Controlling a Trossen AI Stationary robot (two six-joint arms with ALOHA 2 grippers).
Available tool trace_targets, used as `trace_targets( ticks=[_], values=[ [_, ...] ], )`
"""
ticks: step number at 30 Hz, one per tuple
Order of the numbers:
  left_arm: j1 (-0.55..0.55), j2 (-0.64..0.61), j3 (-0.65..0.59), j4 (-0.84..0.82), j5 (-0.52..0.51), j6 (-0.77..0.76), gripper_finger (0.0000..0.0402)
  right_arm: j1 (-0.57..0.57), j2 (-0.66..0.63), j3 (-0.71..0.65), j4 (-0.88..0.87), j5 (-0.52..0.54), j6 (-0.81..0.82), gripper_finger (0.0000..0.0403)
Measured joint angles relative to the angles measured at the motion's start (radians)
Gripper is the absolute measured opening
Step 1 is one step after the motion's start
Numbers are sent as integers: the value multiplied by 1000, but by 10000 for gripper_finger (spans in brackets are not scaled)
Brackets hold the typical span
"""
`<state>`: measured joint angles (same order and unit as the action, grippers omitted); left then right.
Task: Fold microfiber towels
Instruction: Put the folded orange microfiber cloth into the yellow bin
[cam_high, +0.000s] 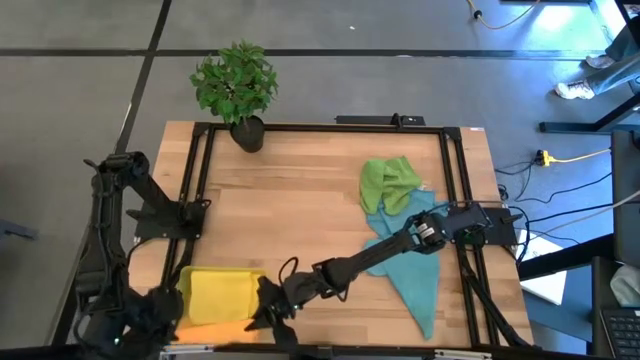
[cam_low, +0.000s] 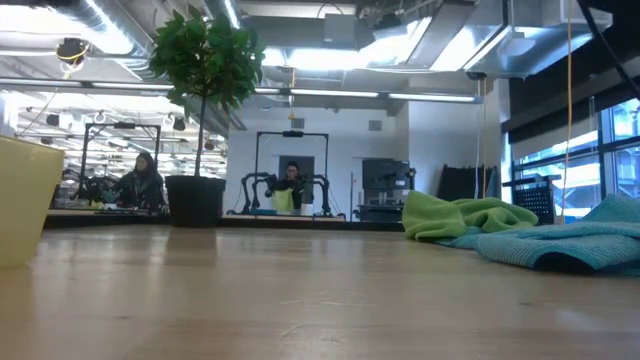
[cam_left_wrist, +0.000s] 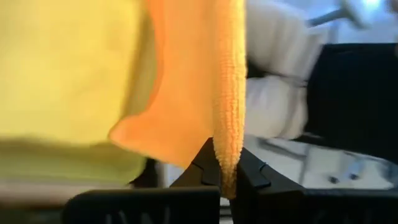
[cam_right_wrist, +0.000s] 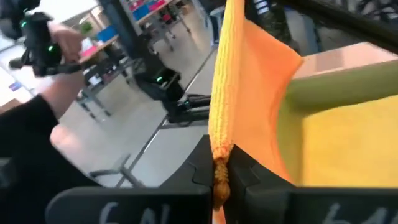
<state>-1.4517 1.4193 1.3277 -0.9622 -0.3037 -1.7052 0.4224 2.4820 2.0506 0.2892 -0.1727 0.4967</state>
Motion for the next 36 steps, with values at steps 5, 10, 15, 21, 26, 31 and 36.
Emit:
trace_targets(
  ticks=[5,10,15,21,26,31,36],
  values=[
    [2,0,-11,-183,50,-84,0,-22,7,3,-21,55,15,9],
    [14,0,-75,-219,61,-88,0,-27,12,2,-62,124,-9,9],
    [14,0,-159,-223,74,-110,0,-57,12,2,-190,179,-9,9],
    [16,0,-247,-202,76,-122,0,-72,12,4,-263,243,-31,10],
    [21,0,-279,-204,75,-118,1,-83,12,4,-302,249,-40,12],
    [25,0,-303,-199,145,-118,27,-86,11,2,-377,277,-85,33],
    [44,0,-346,-221,215,-121,74,-86,11,0,-409,365,-114,64]
  ],
)
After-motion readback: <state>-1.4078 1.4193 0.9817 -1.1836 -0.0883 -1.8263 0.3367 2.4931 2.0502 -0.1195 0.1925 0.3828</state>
